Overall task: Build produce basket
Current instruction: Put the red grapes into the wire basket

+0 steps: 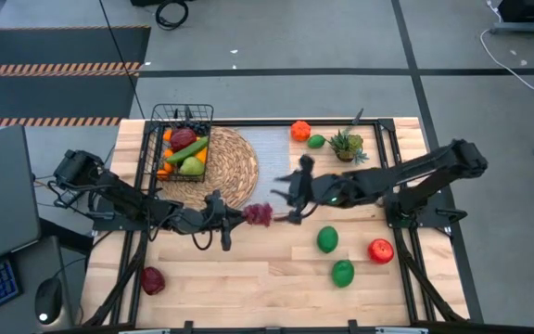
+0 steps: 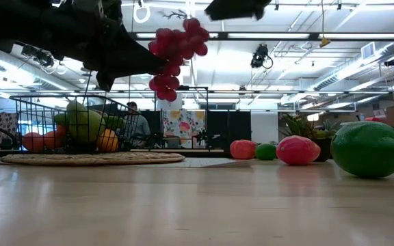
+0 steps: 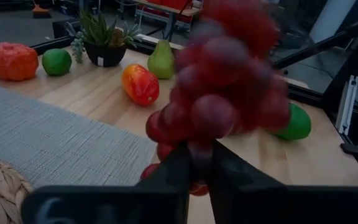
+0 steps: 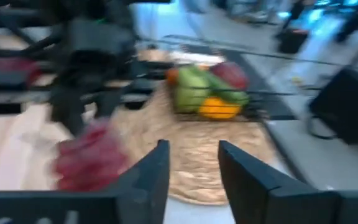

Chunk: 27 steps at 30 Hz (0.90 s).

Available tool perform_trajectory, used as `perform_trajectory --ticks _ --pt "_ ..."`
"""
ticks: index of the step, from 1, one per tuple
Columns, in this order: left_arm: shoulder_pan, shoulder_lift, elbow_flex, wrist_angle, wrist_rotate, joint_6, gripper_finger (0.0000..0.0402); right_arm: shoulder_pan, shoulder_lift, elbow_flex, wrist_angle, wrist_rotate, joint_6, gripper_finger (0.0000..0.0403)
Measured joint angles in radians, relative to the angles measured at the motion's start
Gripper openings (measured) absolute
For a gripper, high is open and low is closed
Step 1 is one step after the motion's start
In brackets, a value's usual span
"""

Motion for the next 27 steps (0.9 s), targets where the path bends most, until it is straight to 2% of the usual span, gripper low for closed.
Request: perform_trajectory --ticks 3,7,11,15,18,22,27 --pt "0.0 0.0 0.0 0.0 -0.001 0.003 0.0033 0.0 -0.066 0.002 -0.071 0.078 0.023 0.0175" --pt "0.001 -0.005 0.0 0.005 -0.056 0.041 0.0042 0.0 -0.117 0.002 -0.254 0.092 0.163 0.0204" --pt "0.021 -0.056 0.0 0.012 -0.115 0.096 0.0043 0.004 -0.114 0.001 -0.444 0.074 0.304 0.0214" --pt "0.047 -0.15 0.0 -0.008 -0.138 0.186 0.0037 0.027 -0.079 -0.004 -0.54 0.047 0.396 0.0212" --pt "0.059 -0.24 0.0 -0.078 -0.243 0.253 0.0038 0.054 -0.054 -0.027 -0.545 0.046 0.424 0.0207" --pt "0.071 -0.369 0.0 -0.198 -0.437 0.34 0.0043 0.089 -0.04 -0.067 -0.508 0.053 0.446 0.0204" --pt "0.092 -0.503 0.0 -0.287 -0.641 0.437 0.0041 0.117 -0.045 -0.101 -0.418 0.118 0.431 0.0204"
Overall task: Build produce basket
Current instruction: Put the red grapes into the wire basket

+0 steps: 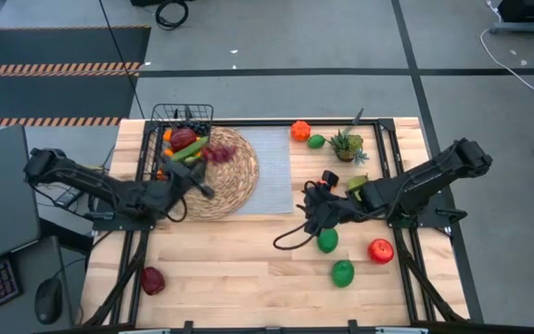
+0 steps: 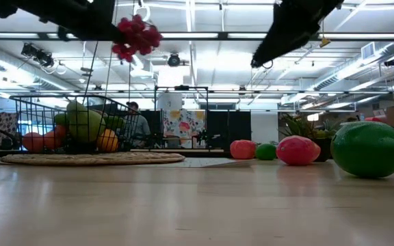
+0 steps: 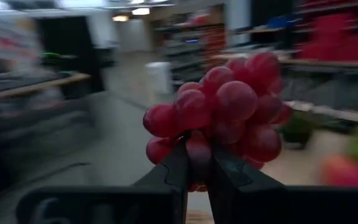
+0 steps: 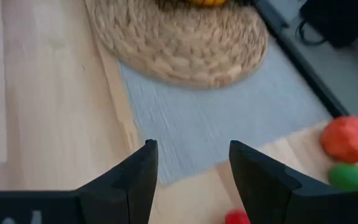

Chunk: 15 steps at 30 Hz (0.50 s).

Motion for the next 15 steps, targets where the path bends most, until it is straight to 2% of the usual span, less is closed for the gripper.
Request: perform_trajectory --ticks 5,7,15 --pt "0.03 -0.06 0.0 -0.051 -0.248 0.091 0.0045 0.006 0.0 -0.027 0.119 0.033 -0.064 0.0204" --pt "0.044 -0.062 0.0 -0.082 -0.317 0.096 0.0049 0.006 0.0 -0.034 0.139 0.031 -0.084 0.0202" --pt "0.128 -0.061 0.0 -0.253 -0.339 0.085 0.0077 0.029 0.0 -0.036 0.101 0.01 -0.07 0.0201"
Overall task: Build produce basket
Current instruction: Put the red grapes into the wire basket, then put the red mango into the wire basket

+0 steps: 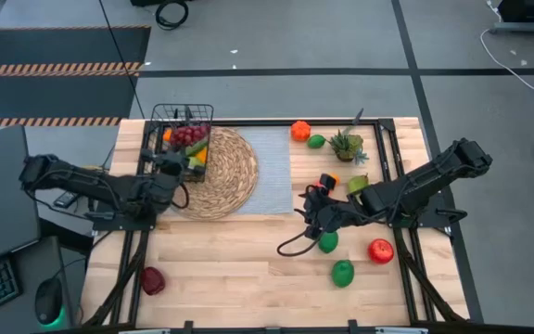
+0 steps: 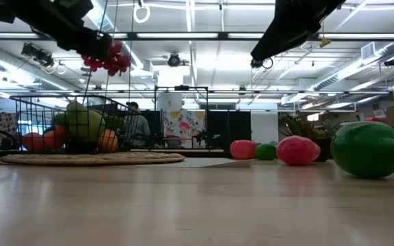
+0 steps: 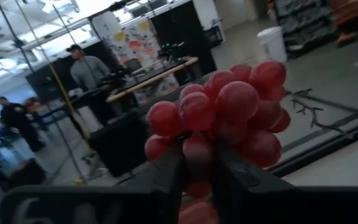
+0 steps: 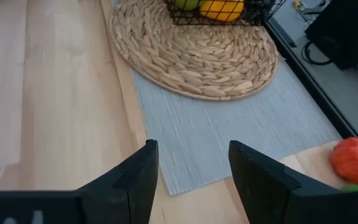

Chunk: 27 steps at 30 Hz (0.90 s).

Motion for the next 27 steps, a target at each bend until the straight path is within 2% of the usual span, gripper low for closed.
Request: perform_trajectory --ticks 3,10,13,17,20,23,25,27 --pt "0.029 0.0 0.0 -0.057 0.011 0.0 0.012 0.014 0.0 0.0 -0.006 -0.001 0.004 0.0201" --pt "0.096 0.0 0.0 -0.102 0.023 -0.001 0.0285 0.031 0.0 0.0 -0.006 -0.002 0.004 0.0201" --pt "0.112 0.0 0.0 -0.101 0.023 -0.014 0.0334 0.033 0.0 0.0 -0.006 -0.002 0.005 0.02" --pt "0.094 0.0 0.0 -0.068 0.023 -0.091 0.0352 0.032 0.0 0.0 -0.008 0.006 0.004 0.0199" --pt "0.047 0.0 0.0 -0.025 0.055 -0.22 0.0354 0.032 0.0 0.0 -0.013 0.04 0.003 0.0199" --pt "-0.002 0.001 0.0 -0.051 0.21 -0.454 0.0351 0.032 0.0 0.0 -0.024 0.063 0.001 0.0199" --pt "-0.018 0.022 0.0 -0.077 0.344 -0.646 0.0348 0.032 0.0 0.0 -0.035 0.064 0.013 0.0199" --pt "-0.018 0.059 0.0 -0.11 0.485 -0.769 0.0346 0.03 0.0 0.0 -0.048 0.066 0.031 0.0199"
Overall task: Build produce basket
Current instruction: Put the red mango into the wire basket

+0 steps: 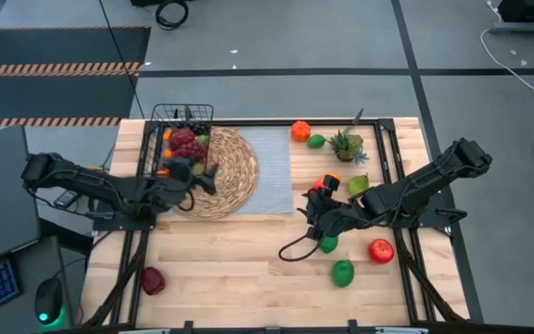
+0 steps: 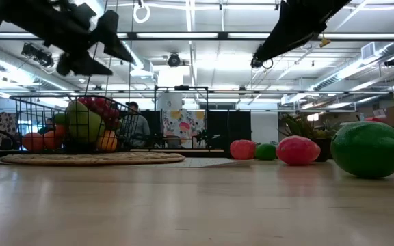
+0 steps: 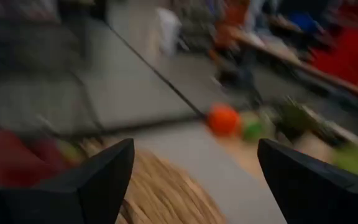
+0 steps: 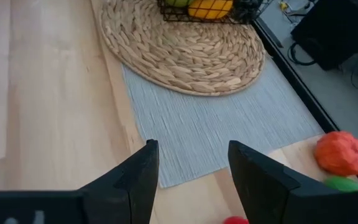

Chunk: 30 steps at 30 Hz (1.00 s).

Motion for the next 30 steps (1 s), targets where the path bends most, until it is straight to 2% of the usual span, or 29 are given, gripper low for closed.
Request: perform_trajectory --ticks 4,7,12,16,20,25,30 --pt "0.0 0.087 0.0 0.01 0.213 -0.085 0.0346 -0.006 0.0 0.0 -0.049 0.053 0.06 0.0204" --pt "-0.015 0.163 0.0 0.073 0.292 -0.089 0.0346 -0.007 0.0 0.0 -0.112 0.136 0.112 0.0211" --pt "-0.068 0.309 0.0 0.22 0.285 -0.115 0.0346 -0.046 0.0 0.0 -0.185 0.116 0.142 0.0225" --pt "-0.092 0.426 0.0 0.376 0.234 -0.098 0.0346 -0.119 0.0 0.0 -0.247 0.027 0.14 0.0236" --pt "-0.113 0.532 0.0 0.52 0.235 -0.079 0.0346 -0.215 0.0 0.0 -0.314 -0.107 0.109 0.0251" --pt "-0.163 0.648 0.0 0.634 0.243 -0.098 0.0345 -0.303 0.0 0.0 -0.337 -0.247 0.01 0.0281" --pt "-0.161 0.681 0.0 0.668 0.237 -0.078 0.0345 -0.353 0.005 -0.001 -0.395 -0.297 -0.162 0.0323"
